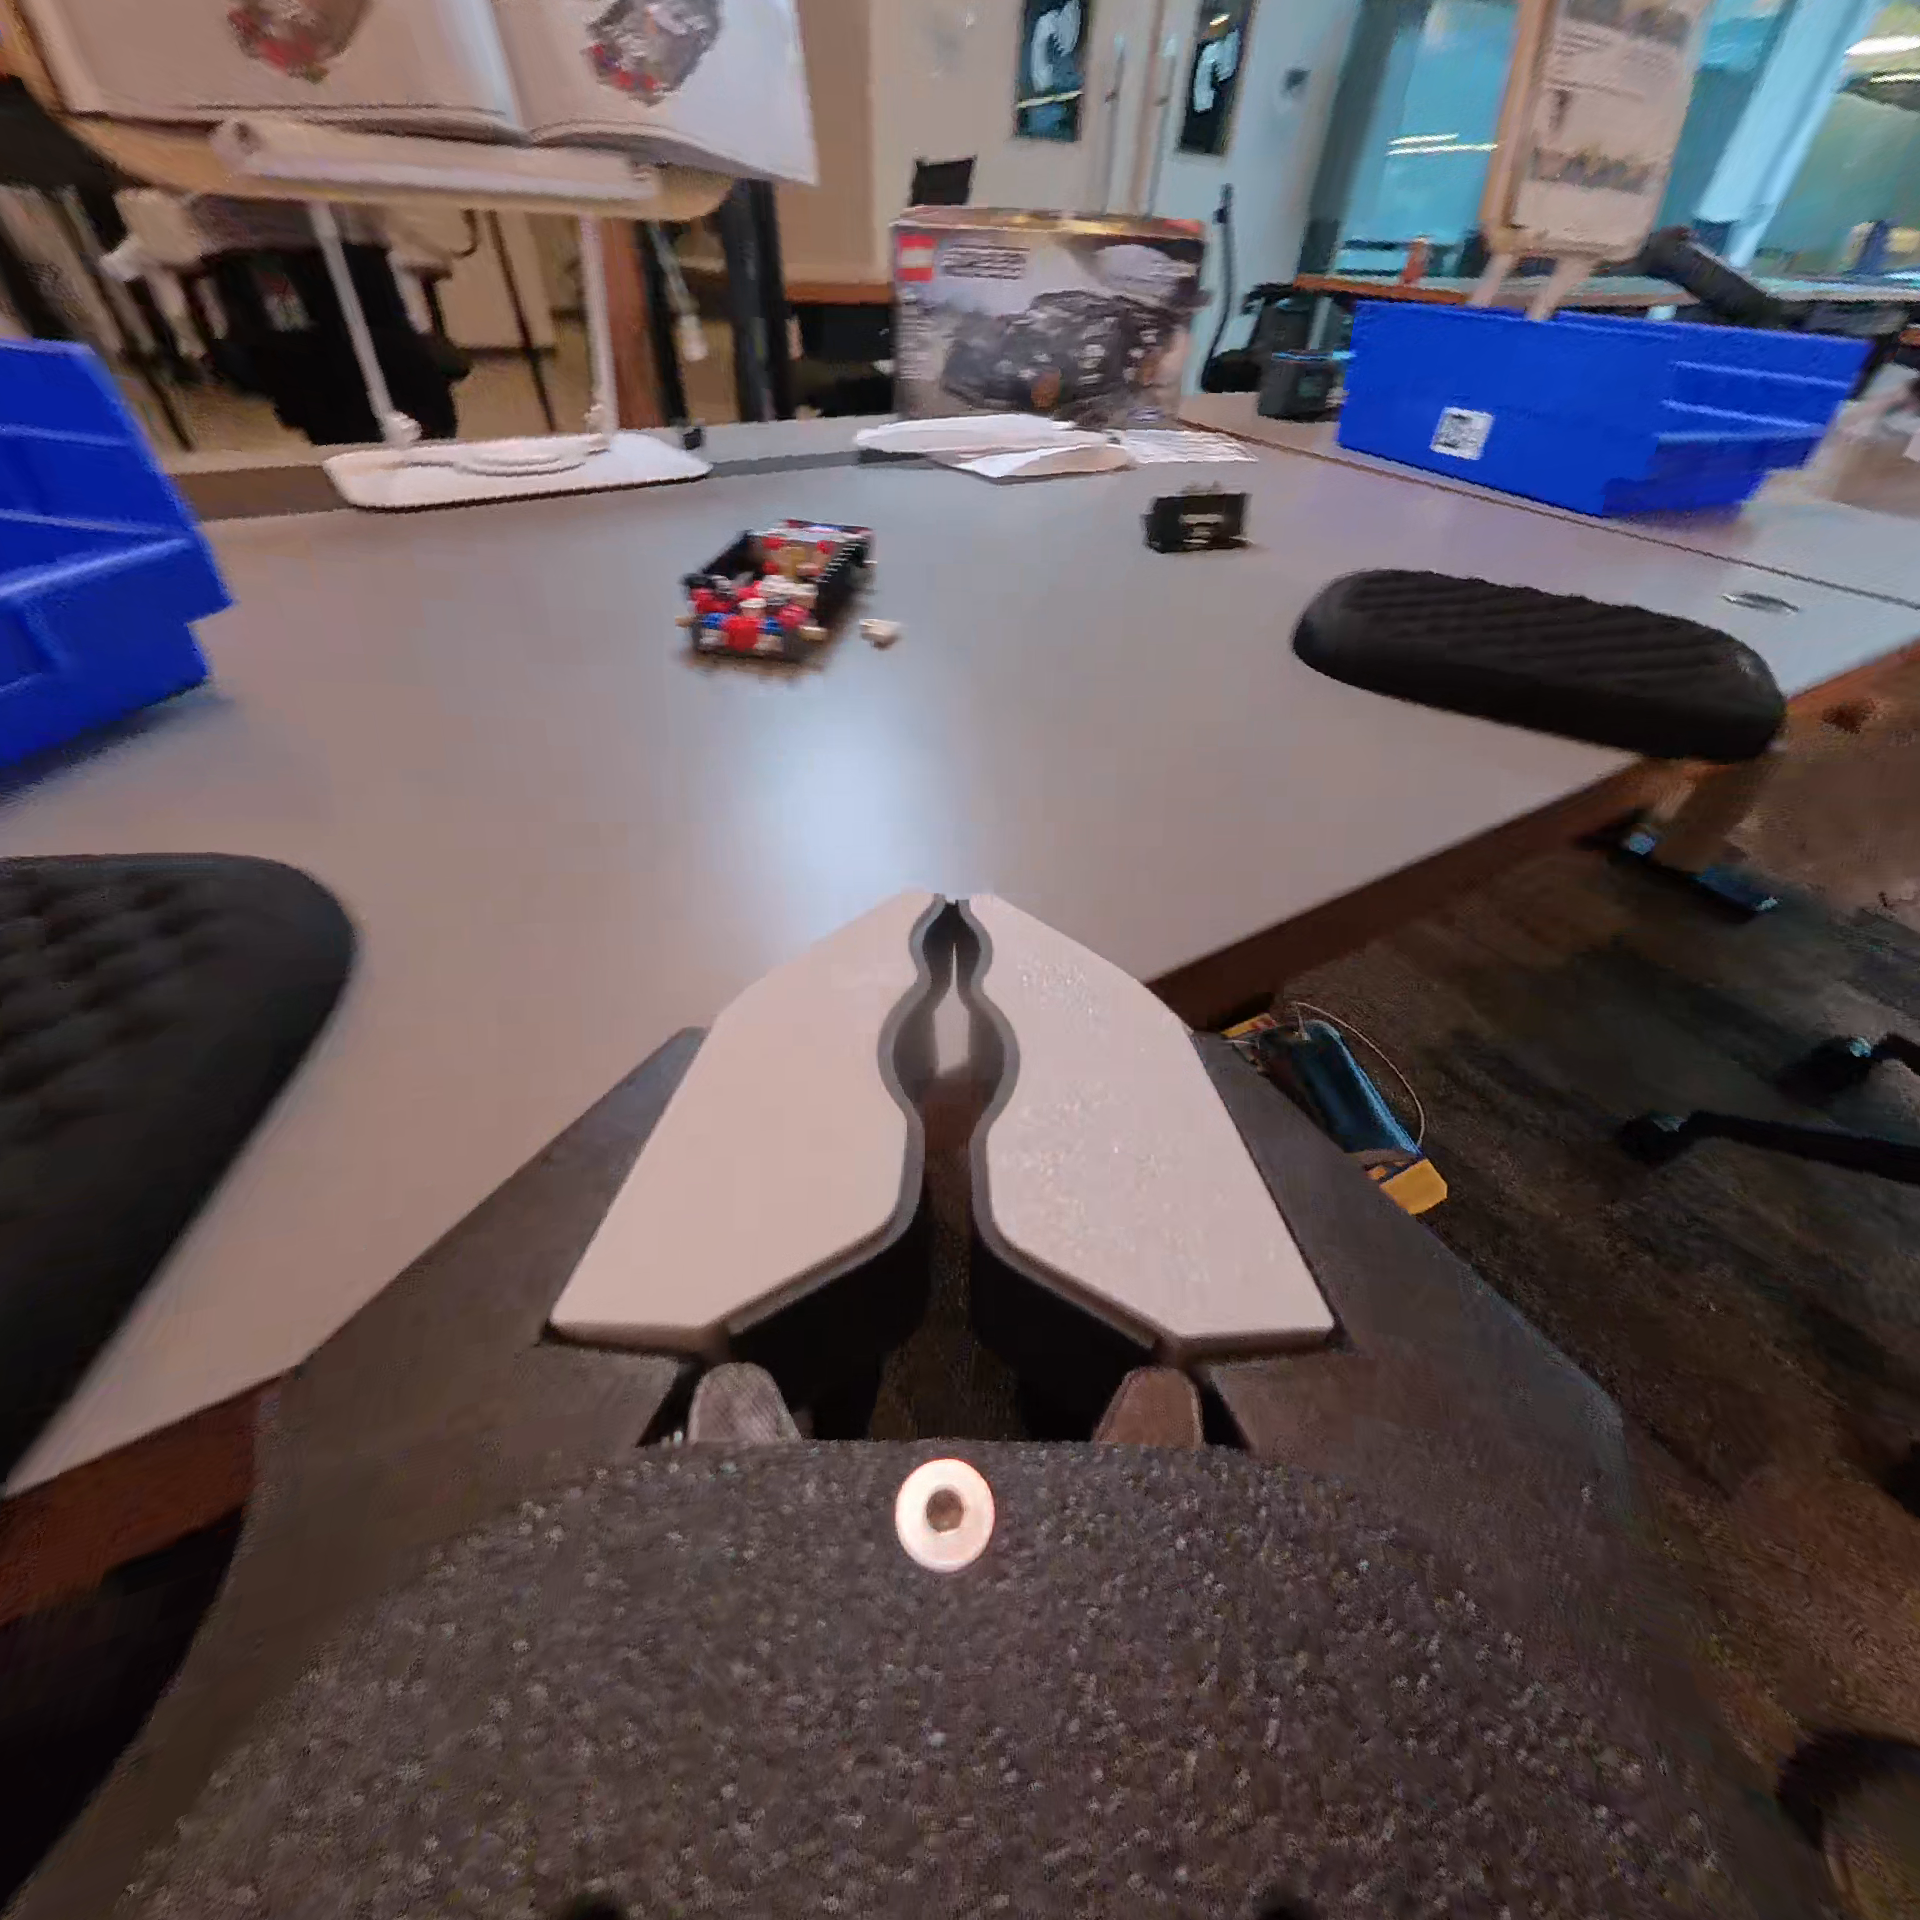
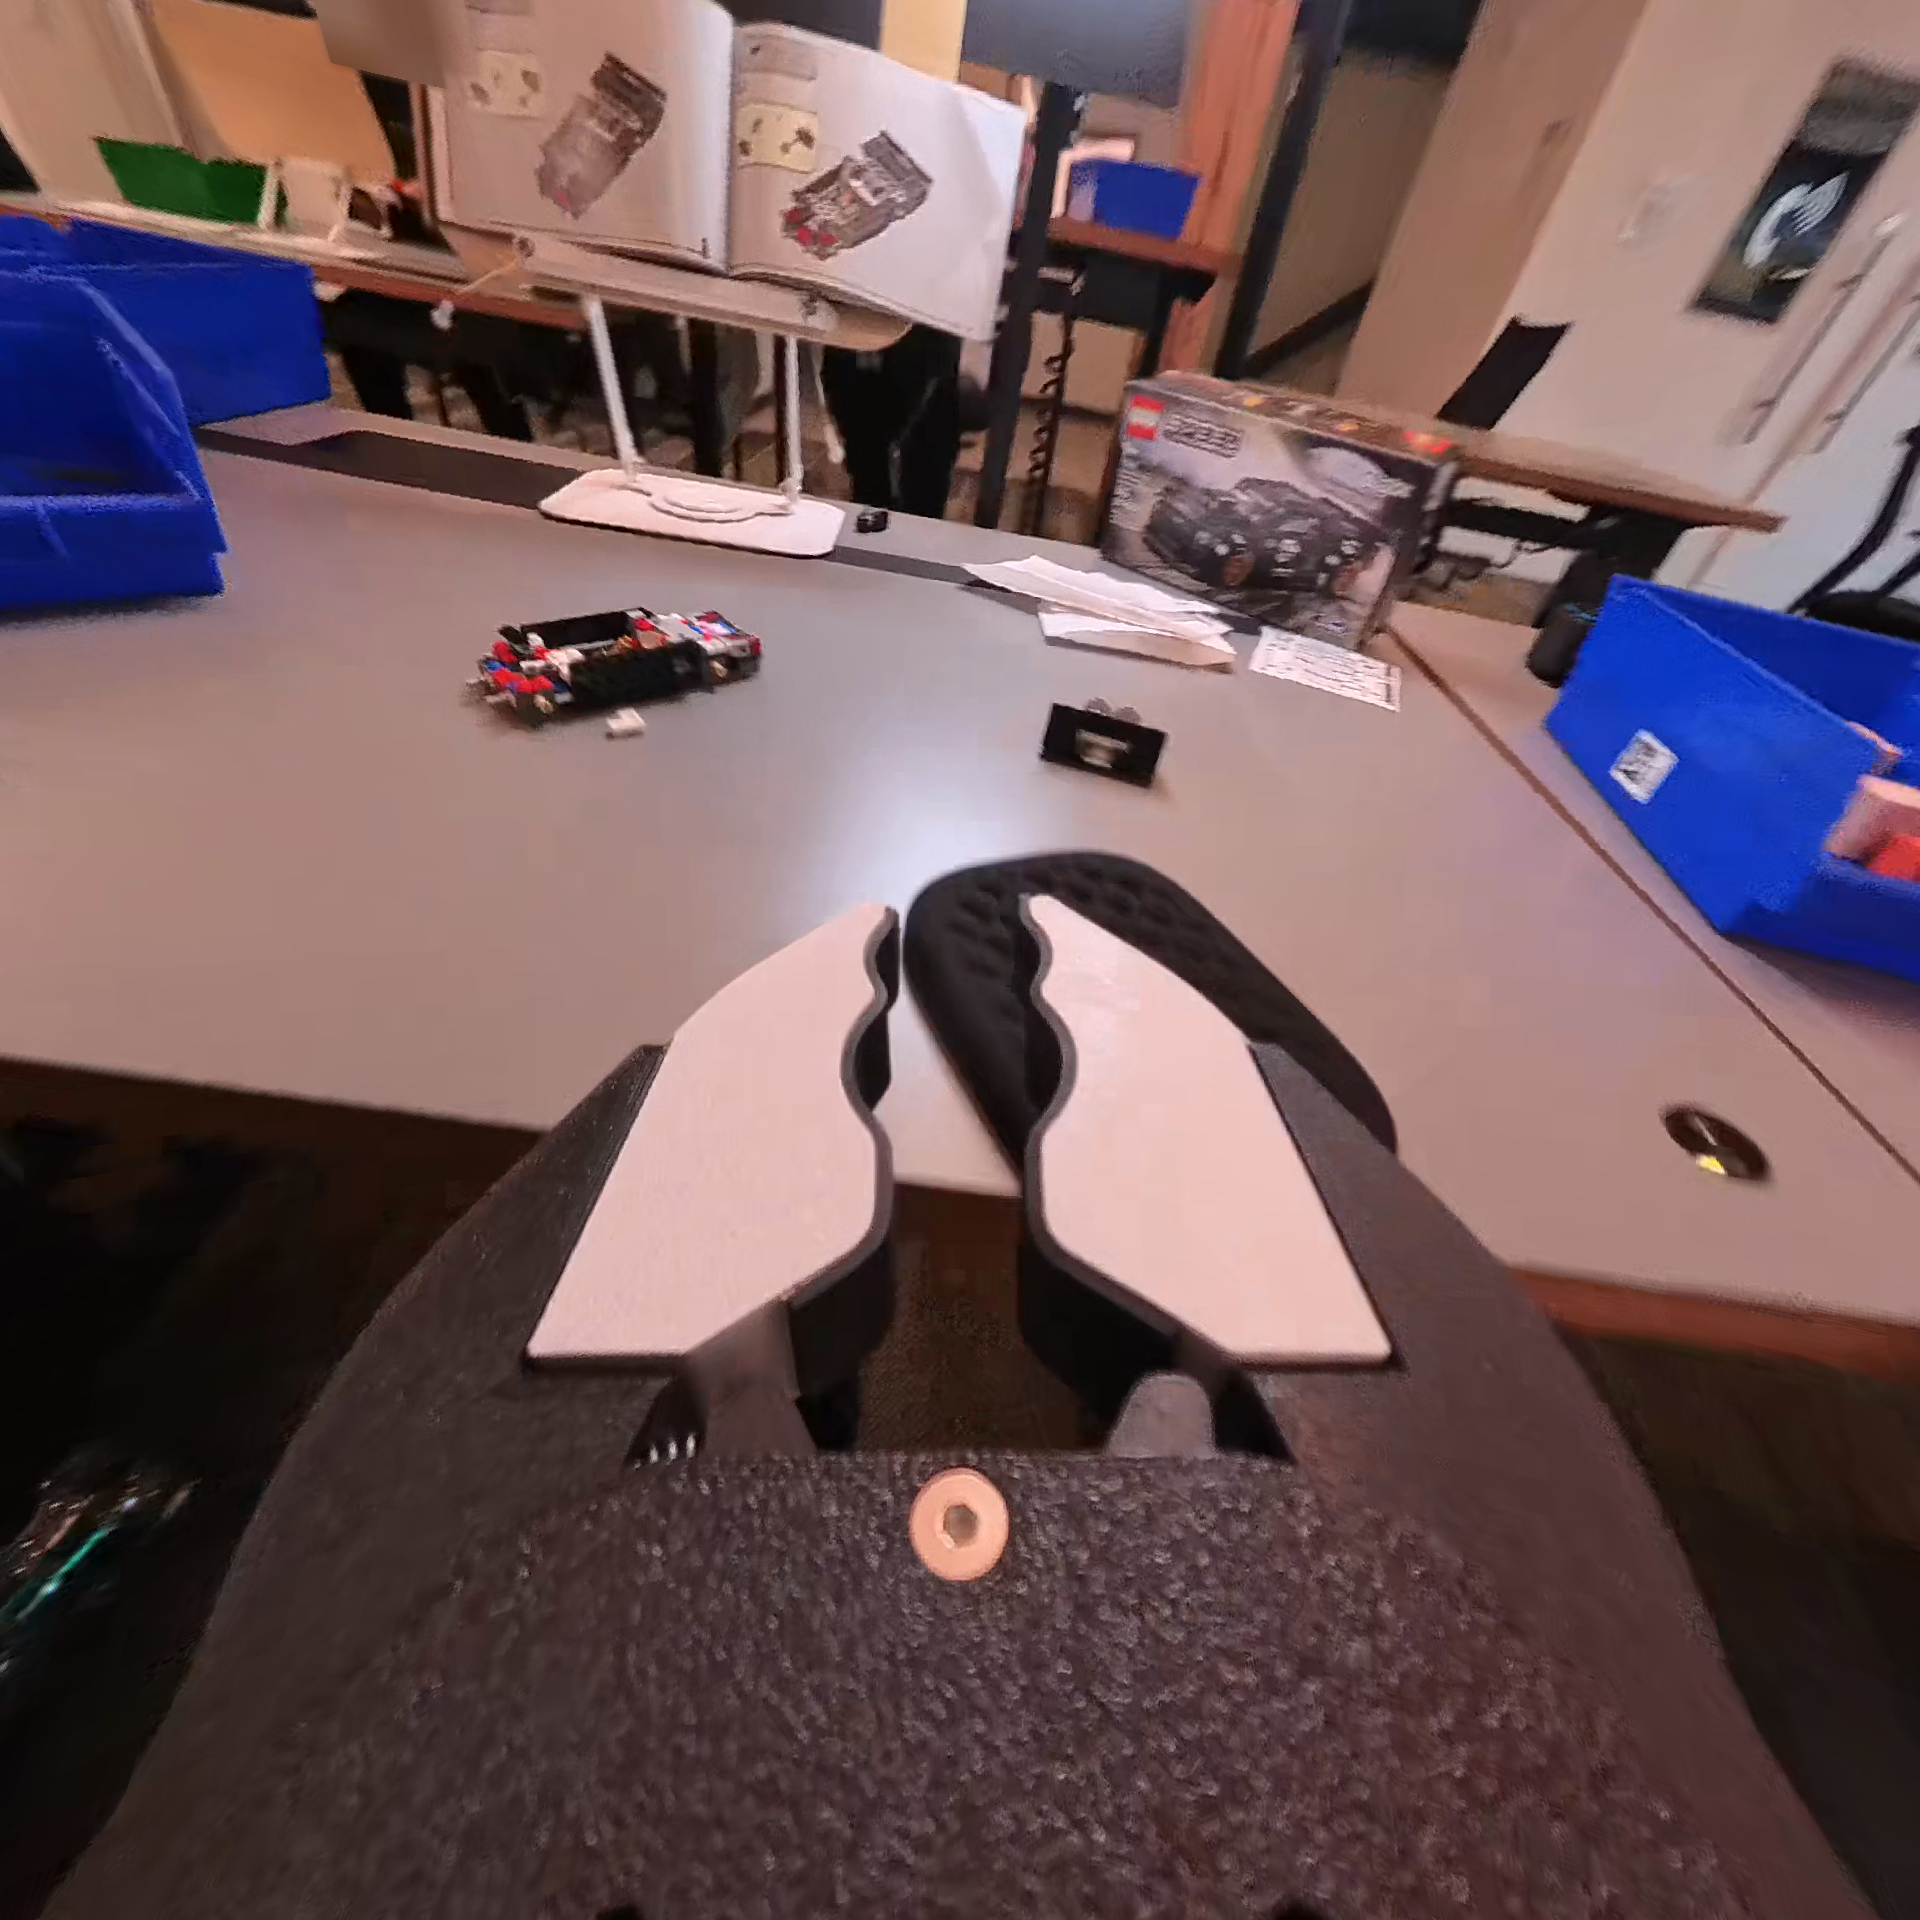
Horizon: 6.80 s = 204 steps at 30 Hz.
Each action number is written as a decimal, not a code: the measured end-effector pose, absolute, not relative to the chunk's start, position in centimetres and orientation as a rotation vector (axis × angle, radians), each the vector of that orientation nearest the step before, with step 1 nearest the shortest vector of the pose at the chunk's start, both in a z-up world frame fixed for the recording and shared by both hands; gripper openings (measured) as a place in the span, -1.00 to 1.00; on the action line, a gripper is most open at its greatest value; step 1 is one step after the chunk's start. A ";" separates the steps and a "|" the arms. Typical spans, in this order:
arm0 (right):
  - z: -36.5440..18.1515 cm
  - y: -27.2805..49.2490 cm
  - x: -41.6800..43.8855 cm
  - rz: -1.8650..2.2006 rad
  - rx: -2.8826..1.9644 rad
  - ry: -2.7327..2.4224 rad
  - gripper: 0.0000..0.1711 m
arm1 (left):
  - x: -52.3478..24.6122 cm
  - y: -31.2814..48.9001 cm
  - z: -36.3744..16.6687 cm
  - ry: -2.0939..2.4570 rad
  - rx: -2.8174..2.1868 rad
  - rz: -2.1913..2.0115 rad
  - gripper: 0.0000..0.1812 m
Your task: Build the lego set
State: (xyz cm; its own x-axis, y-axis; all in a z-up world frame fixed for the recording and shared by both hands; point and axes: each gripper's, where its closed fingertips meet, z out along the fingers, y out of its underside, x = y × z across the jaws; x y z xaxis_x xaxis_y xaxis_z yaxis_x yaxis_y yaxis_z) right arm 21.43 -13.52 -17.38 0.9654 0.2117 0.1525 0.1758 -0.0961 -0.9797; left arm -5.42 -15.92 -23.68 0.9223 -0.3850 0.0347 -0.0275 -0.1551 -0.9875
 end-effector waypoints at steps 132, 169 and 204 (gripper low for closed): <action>-25.6 8.7 1.8 0.624 -1.717 -1.408 -0.61 | -3.8 9.3 -25.1 1.118 -1.849 -0.621 -0.13; -22.8 14.3 7.4 0.588 -1.641 -1.139 -0.62 | -3.0 8.4 -26.6 1.224 -1.812 -0.429 -0.36; -25.9 9.5 -2.2 0.531 -1.601 -1.840 -0.74 | -3.6 9.6 -26.8 0.802 -2.201 -1.130 -0.83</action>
State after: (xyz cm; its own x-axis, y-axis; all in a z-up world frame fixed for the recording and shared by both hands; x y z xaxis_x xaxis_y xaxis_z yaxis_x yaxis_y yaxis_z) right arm -2.25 9.54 -25.91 -0.0588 0.9785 0.1979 0.7225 0.1785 -0.6679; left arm -3.58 9.56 -26.77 0.4726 -0.7085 0.5241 -0.2609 -0.6806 -0.6846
